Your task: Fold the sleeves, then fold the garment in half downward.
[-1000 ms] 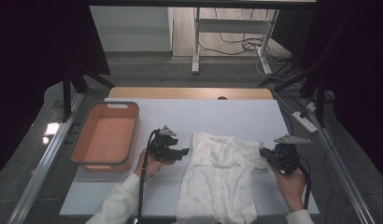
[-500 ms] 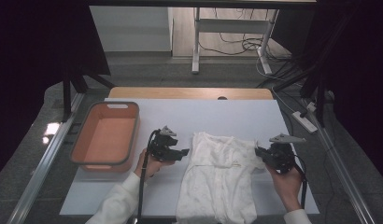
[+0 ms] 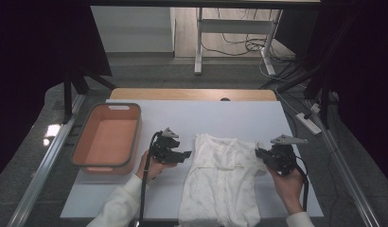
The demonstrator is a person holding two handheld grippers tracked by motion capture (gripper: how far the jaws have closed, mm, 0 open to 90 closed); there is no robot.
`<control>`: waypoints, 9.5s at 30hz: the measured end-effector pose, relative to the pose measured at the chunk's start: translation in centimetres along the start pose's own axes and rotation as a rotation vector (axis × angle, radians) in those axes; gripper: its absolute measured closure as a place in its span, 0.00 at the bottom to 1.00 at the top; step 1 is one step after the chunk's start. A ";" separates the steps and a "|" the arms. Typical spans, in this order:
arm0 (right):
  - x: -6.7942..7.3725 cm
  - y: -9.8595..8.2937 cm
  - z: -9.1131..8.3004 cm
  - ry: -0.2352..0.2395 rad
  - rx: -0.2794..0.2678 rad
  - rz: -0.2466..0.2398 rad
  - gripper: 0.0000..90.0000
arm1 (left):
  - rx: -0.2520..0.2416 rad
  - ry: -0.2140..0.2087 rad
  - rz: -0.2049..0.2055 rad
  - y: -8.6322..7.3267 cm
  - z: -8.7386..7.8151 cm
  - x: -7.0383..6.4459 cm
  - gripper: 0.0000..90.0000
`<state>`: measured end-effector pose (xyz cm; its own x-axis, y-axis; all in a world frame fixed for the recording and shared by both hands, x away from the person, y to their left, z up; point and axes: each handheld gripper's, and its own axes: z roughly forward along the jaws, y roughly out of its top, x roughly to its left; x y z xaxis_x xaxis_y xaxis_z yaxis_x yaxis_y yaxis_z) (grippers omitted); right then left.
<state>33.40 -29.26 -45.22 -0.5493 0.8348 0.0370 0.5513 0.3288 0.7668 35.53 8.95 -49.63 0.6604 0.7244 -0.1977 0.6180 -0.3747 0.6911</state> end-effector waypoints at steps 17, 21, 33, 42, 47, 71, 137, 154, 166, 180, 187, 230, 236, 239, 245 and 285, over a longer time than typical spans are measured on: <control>1.2 0.4 0.6 0.023 0.006 -0.025 0.95 | 0.008 0.001 0.005 0.0 0.1 0.0 0.37; 1.4 0.5 0.7 0.025 0.007 -0.033 0.95 | 0.009 0.001 0.005 0.0 0.2 0.0 0.37; 1.8 0.5 1.1 0.036 0.016 -0.041 0.95 | 0.016 0.002 0.007 -0.1 0.3 0.0 0.36; 2.1 0.5 1.4 0.043 0.019 -0.049 0.95 | 0.019 0.002 0.006 -0.1 0.4 -0.1 0.36; 2.3 0.6 1.5 0.048 0.017 -0.050 0.95 | 0.022 0.002 0.008 -0.1 0.5 0.0 0.36; 3.7 1.2 2.1 0.075 0.010 -0.071 0.95 | 0.026 0.005 0.003 -0.2 0.5 0.1 0.36; 5.4 3.8 6.0 0.189 -0.016 -0.123 0.45 | -0.001 0.014 -0.017 -0.3 -0.1 0.5 0.36; 3.1 2.3 4.0 0.196 -0.040 -0.167 0.41 | -0.036 0.002 -0.003 0.2 -0.7 0.1 0.36; 1.0 1.5 3.4 0.148 -0.051 -0.154 0.39 | -0.046 -0.016 -0.004 1.4 -0.3 -0.4 0.35; -0.3 2.2 4.2 0.134 -0.055 -0.148 0.39 | -0.066 -0.043 0.010 4.0 1.1 -0.8 0.34; -0.8 2.6 5.1 0.134 -0.042 -0.143 0.38 | -0.061 -0.030 -0.008 4.8 1.9 -0.1 0.32; -5.7 0.8 10.3 0.080 0.168 -0.069 0.37 | 0.091 -0.025 -0.011 5.0 8.7 2.1 0.32; -4.6 0.8 10.4 0.080 0.172 -0.118 0.48 | 0.083 -0.035 -0.011 4.7 8.7 2.4 0.49; -4.0 0.9 10.5 0.100 0.166 -0.144 0.68 | 0.079 -0.052 -0.008 4.5 8.7 2.2 0.72; -2.8 1.1 10.5 0.113 0.170 -0.212 0.91 | 0.077 -0.055 0.032 4.5 8.4 1.6 0.94; -0.6 6.5 6.4 0.115 -0.111 -0.253 0.92 | -0.195 -0.007 0.033 5.4 -0.2 2.1 0.94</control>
<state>41.36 -24.77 -44.35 -0.7312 0.6753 -0.0966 0.3194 0.4641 0.8262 40.18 8.51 -46.18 0.6825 0.7090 -0.1773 0.5022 -0.2788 0.8186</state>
